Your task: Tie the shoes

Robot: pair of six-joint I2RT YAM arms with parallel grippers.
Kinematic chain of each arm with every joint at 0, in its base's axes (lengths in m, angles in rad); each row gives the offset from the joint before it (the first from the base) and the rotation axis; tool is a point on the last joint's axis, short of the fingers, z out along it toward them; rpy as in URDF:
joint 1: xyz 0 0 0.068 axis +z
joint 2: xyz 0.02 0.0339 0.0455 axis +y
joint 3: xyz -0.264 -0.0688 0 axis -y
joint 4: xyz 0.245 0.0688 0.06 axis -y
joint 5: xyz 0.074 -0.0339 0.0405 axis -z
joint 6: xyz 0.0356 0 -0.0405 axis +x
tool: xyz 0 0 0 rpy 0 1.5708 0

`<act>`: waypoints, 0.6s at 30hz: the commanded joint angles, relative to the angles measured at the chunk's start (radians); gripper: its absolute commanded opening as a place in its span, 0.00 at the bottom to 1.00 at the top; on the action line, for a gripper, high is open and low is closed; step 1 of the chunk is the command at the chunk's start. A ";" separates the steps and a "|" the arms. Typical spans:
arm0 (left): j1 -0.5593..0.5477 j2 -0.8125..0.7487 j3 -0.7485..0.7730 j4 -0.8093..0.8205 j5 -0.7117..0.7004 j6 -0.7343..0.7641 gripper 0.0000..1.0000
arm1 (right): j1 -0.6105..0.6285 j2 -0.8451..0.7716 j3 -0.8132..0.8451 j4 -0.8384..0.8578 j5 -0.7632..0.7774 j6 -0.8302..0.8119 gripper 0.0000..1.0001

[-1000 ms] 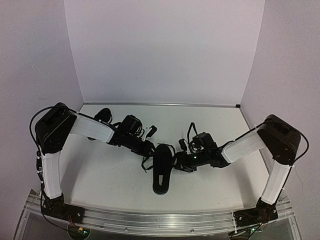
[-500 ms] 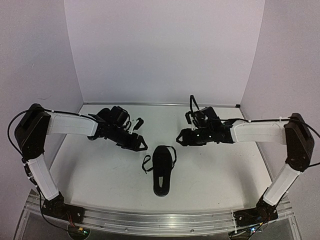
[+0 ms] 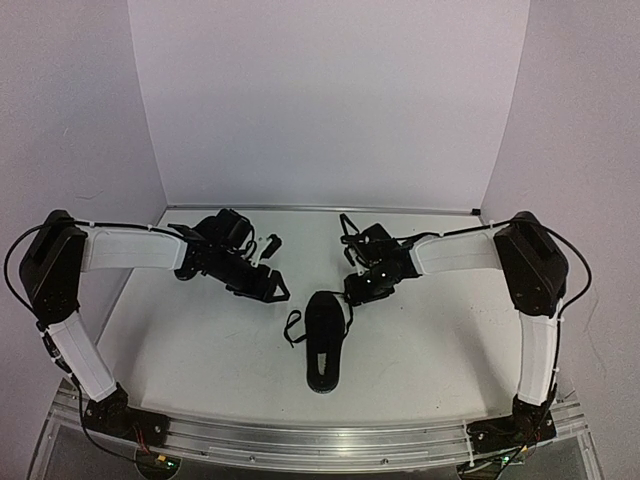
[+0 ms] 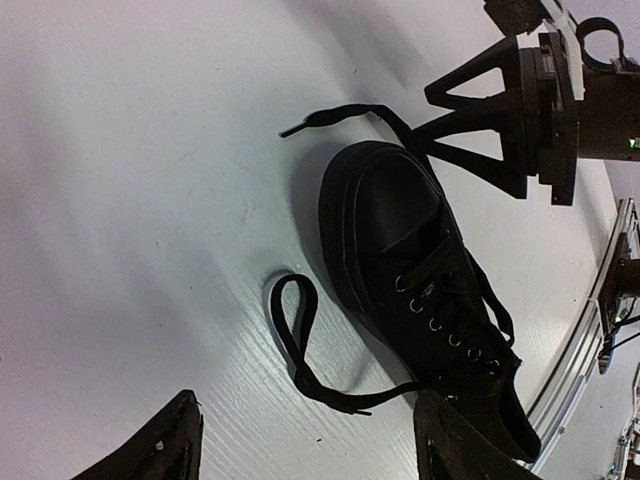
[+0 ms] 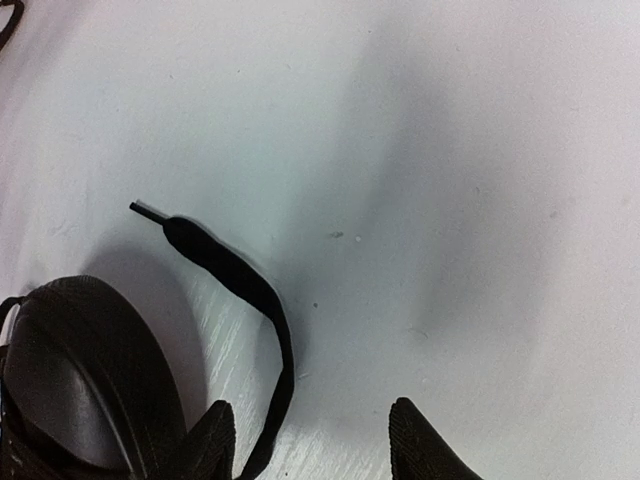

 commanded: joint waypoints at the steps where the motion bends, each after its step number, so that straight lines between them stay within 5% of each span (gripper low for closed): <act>1: -0.002 -0.047 -0.020 -0.024 -0.033 0.016 0.71 | 0.002 0.049 0.065 -0.030 -0.004 -0.050 0.49; 10: -0.003 -0.064 -0.057 -0.038 -0.047 0.021 0.70 | 0.002 0.119 0.132 -0.046 0.044 -0.098 0.43; 15: -0.005 -0.075 -0.066 -0.056 -0.056 0.030 0.69 | -0.004 0.067 0.083 -0.054 0.083 -0.082 0.06; 18: -0.004 -0.083 -0.060 -0.073 -0.065 0.039 0.69 | -0.023 -0.030 0.003 -0.051 0.086 -0.041 0.00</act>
